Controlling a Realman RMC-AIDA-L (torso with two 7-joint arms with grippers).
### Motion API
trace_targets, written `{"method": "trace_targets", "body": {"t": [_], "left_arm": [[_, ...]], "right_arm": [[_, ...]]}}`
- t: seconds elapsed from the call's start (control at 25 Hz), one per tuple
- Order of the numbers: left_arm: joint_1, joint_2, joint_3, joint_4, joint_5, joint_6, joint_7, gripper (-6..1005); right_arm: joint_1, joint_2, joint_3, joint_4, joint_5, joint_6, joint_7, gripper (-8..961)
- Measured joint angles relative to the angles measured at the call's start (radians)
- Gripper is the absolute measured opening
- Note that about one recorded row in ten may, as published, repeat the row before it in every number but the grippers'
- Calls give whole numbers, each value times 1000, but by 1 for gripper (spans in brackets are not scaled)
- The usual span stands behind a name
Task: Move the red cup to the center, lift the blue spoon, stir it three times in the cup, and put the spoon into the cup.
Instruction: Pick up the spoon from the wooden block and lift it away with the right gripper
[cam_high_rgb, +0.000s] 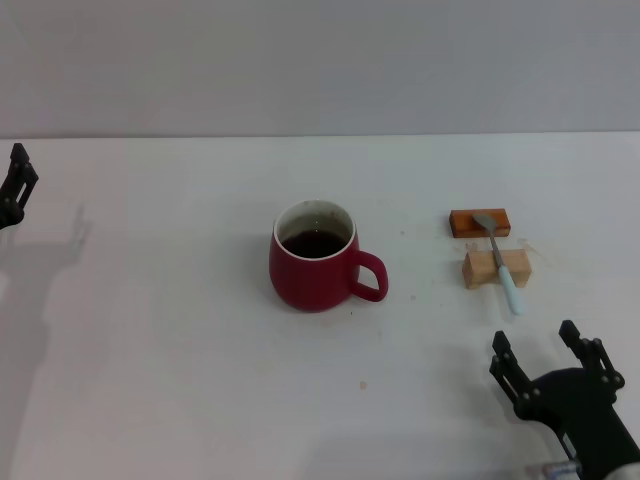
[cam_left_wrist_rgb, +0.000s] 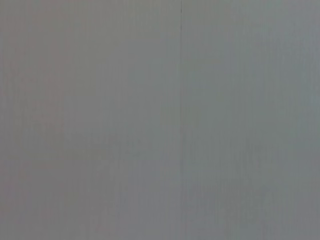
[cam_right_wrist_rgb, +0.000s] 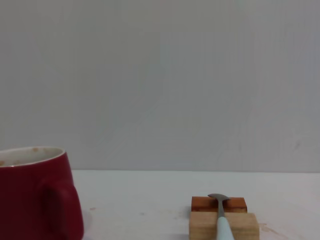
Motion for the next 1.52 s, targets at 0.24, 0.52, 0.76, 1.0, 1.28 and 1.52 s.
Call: {"method": "trace_targets", "body": {"t": [0.24, 0.52, 0.76, 1.0, 1.28, 1.52], "left_arm": [[3, -2, 0, 0, 0, 12, 0, 827], [6, -2, 0, 0, 0, 17, 0, 827], [5, -2, 0, 0, -1, 18, 0, 826], [4, -2, 0, 0, 0, 18, 0, 826], [4, -3, 0, 0, 0, 18, 0, 827], [4, -3, 0, 0, 0, 18, 0, 827]], "right_arm": [[40, -3, 2, -20, 21, 35, 1, 792], [83, -3, 11, -34, 25, 67, 4, 791], [99, -2, 33, -49, 26, 86, 9, 791], [120, -2, 40, -54, 26, 98, 10, 791], [150, -4, 46, -62, 26, 126, 12, 791], [154, -4, 63, -64, 26, 147, 12, 791]]}}
